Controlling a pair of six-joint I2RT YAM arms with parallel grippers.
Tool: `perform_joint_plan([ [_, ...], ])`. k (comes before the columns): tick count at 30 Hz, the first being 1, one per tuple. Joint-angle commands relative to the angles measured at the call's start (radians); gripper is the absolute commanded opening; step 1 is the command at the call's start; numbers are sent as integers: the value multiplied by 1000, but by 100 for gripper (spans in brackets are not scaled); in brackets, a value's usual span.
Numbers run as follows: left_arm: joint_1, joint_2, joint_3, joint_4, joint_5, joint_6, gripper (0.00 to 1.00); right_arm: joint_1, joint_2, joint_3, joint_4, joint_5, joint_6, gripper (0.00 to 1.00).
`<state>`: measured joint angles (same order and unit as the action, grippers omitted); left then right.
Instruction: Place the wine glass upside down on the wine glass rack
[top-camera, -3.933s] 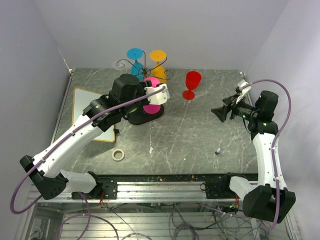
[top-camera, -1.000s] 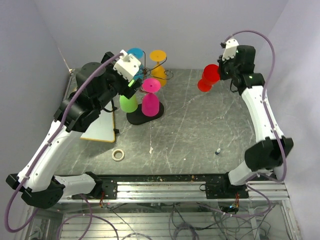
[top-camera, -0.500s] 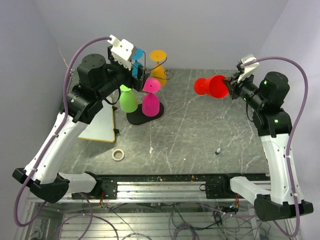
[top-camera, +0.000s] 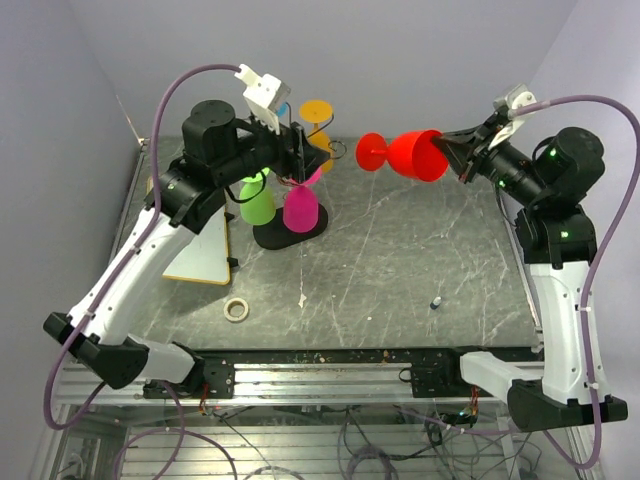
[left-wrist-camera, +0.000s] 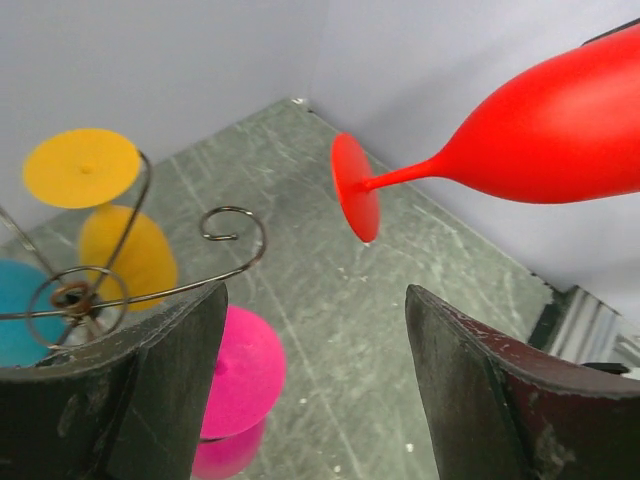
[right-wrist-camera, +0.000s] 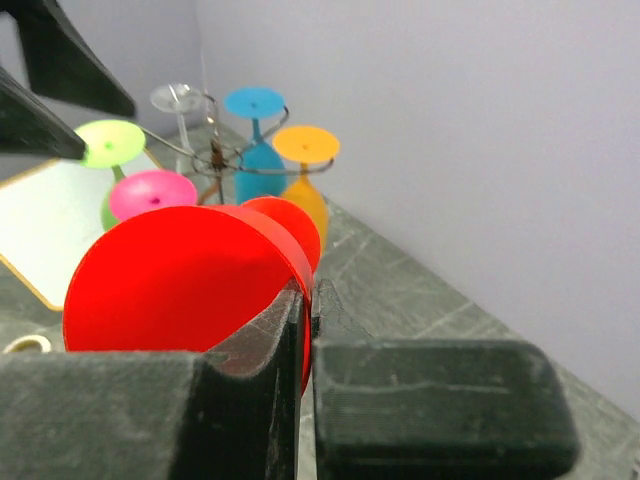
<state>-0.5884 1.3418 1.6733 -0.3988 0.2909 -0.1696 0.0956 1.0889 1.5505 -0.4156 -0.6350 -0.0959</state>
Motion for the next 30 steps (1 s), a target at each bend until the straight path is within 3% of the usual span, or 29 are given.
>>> perform_joint_plan([
  [1, -19, 47, 42, 72, 90, -165, 81, 1, 18, 65, 88, -91, 118, 0],
  [12, -25, 115, 28, 136, 131, -276, 80, 1, 36, 76, 137, -207, 209, 0],
  [18, -25, 113, -5, 149, 158, -290, 56, 2, 32, 51, 158, -224, 228, 0],
  [30, -24, 90, -35, 160, 200, -328, 18, 1, 27, 32, 173, -215, 228, 0],
])
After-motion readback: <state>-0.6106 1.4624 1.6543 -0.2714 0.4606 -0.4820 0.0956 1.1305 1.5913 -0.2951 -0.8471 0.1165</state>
